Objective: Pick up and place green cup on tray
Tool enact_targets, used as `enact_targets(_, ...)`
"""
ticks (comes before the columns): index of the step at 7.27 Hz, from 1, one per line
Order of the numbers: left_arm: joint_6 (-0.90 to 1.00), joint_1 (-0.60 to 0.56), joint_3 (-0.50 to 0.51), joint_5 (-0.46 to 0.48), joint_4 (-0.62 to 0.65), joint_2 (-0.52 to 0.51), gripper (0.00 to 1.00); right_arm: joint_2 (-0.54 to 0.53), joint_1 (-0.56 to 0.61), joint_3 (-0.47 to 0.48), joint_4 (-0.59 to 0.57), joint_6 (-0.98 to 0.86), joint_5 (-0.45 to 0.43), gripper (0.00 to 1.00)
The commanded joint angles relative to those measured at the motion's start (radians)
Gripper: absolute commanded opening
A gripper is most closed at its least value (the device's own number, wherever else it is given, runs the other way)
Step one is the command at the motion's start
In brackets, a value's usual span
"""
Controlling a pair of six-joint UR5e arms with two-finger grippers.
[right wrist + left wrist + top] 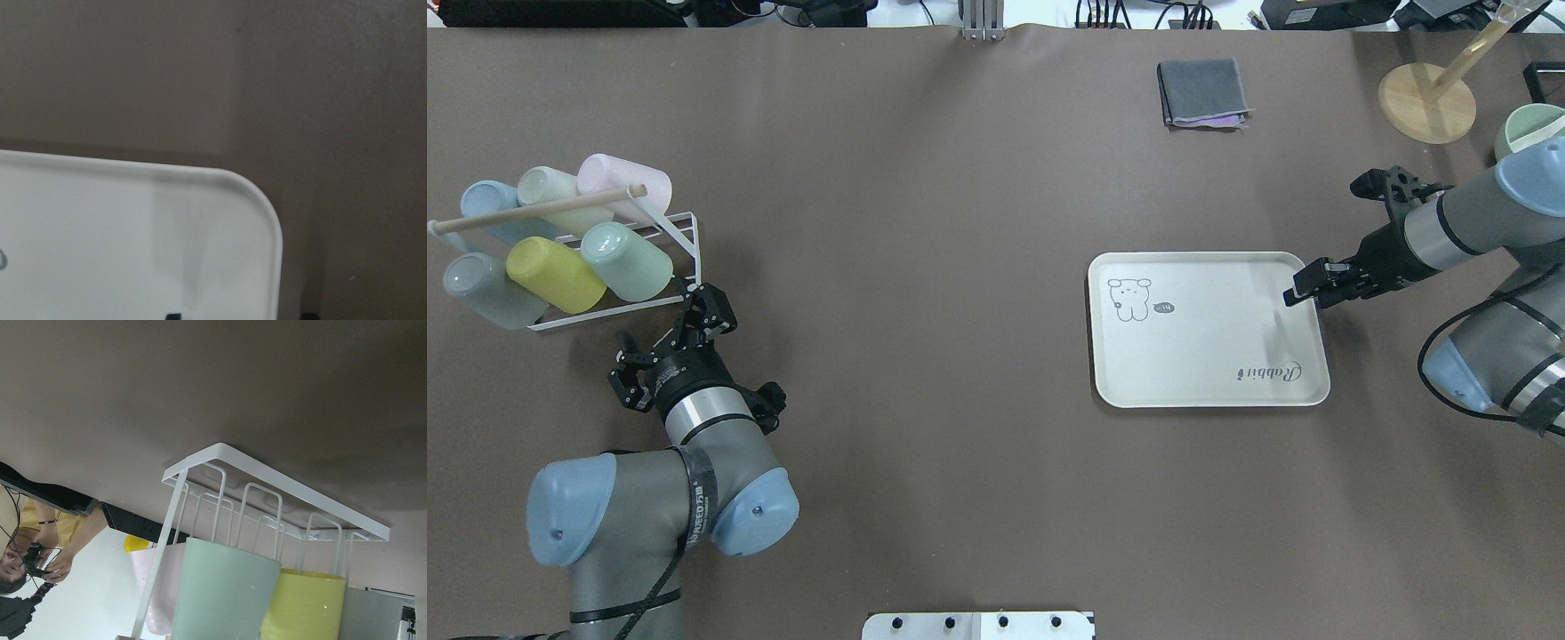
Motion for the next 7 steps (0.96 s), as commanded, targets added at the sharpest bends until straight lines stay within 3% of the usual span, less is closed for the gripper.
enact_targets(1,-0.005,-0.01,0.071,0.059,0.049,-0.032,0.97,0.0,-0.005,-0.001,0.0,-0.001,-0.001,0.41)
enact_targets(4,-0.011,-0.042,0.116,0.099,0.103,-0.048,0.97,0.002,-0.009,-0.002,-0.002,-0.001,-0.001,0.06)
enact_targets(5,-0.014,-0.042,0.127,0.099,0.103,-0.05,0.97,0.002,-0.009,-0.002,-0.002,-0.001,-0.001,0.0)
enact_targets(7,-0.014,-0.042,0.173,0.122,0.103,-0.059,0.97,0.021,-0.01,-0.001,-0.007,0.009,0.008,0.0)
